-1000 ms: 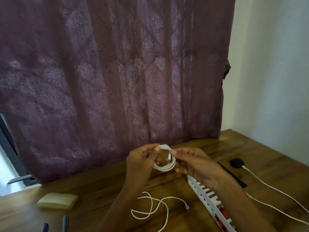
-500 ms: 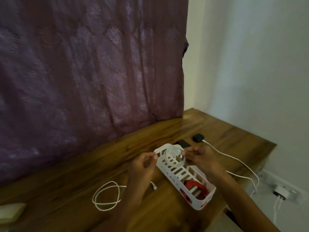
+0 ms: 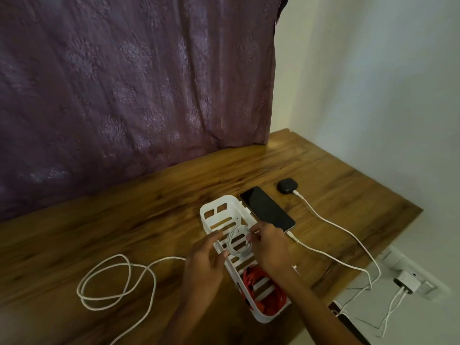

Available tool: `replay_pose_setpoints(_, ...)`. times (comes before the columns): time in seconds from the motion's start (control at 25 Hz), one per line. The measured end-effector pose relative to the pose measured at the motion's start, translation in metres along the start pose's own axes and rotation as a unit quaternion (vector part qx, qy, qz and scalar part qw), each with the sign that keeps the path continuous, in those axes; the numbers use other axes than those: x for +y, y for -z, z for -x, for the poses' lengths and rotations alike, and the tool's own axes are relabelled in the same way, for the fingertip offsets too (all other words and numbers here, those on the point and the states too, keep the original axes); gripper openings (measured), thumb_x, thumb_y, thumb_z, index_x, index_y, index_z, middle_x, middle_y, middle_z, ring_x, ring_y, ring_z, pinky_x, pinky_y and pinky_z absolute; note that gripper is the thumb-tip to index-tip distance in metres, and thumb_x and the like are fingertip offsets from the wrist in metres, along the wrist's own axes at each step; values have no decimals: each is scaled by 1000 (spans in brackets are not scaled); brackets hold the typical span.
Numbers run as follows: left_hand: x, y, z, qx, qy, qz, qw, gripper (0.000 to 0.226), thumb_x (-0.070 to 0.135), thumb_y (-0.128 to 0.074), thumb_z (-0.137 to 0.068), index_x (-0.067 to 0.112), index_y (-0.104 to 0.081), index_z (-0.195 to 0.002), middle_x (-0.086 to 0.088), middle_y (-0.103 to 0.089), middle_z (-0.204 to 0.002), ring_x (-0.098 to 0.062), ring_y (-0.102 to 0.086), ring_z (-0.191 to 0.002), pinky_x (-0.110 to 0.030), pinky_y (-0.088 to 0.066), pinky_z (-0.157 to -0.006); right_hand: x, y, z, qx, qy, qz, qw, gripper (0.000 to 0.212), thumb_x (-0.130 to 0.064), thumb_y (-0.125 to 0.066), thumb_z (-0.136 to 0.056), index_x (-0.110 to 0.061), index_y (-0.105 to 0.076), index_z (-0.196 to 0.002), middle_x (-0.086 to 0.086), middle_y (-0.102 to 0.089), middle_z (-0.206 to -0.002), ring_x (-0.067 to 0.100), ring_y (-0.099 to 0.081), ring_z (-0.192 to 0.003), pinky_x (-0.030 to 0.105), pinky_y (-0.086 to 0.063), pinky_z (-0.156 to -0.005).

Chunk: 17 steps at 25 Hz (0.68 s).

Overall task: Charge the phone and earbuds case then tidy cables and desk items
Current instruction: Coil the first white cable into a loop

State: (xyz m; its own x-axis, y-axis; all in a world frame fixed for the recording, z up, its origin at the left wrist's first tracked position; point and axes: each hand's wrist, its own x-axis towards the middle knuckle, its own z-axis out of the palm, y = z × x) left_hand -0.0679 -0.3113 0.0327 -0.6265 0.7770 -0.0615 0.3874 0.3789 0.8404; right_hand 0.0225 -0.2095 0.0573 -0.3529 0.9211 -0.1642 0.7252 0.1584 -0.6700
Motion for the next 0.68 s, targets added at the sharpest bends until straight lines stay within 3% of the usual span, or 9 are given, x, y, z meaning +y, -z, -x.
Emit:
replay_pose_setpoints(0.2,-8,-6,-6,9,-6,-64,998,45,32,-57,-87,34,-46,-130,13,-37,-143,-14,-21,-139,-35,-28,-108,8,-16,1,-23,-7,-9,1000,26,-14,-52,-91,-18,-57,-117,3,-62,-119,15,-63,-97,29,-54,-87)
replay_pose_setpoints(0.36,-12,-6,-4,21,-25,-55,998,43,36,-57,-86,35,-48,-128,30,-31,-126,-6,-18,-137,-32,-23,-107,16,-17,0,-96,-50,16,994,34,-16,-54,-90,-19,-48,-123,4,-59,-122,20,-61,-105,38,-53,-90)
replay_pose_setpoints(0.48,-14,-8,-5,29,-30,-53,998,43,35,-58,-85,34,-49,-127,32,-29,-126,2,-16,-130,-27,-22,-102,17,-19,-10,-142,-83,59,985,40,-24,-58,-87,-18,-47,-125,5,-58,-123,22,-59,-109,41,-48,-97)
replay_pose_setpoints(0.68,-16,-10,-4,31,-32,-46,998,43,35,-57,-85,33,-49,-127,32,-30,-127,3,-14,-127,-32,-24,-106,9,-16,-24,-228,-174,148,946,51,-29,-60,-86,-14,-43,-132,8,-54,-129,23,-55,-116,43,-40,-105)
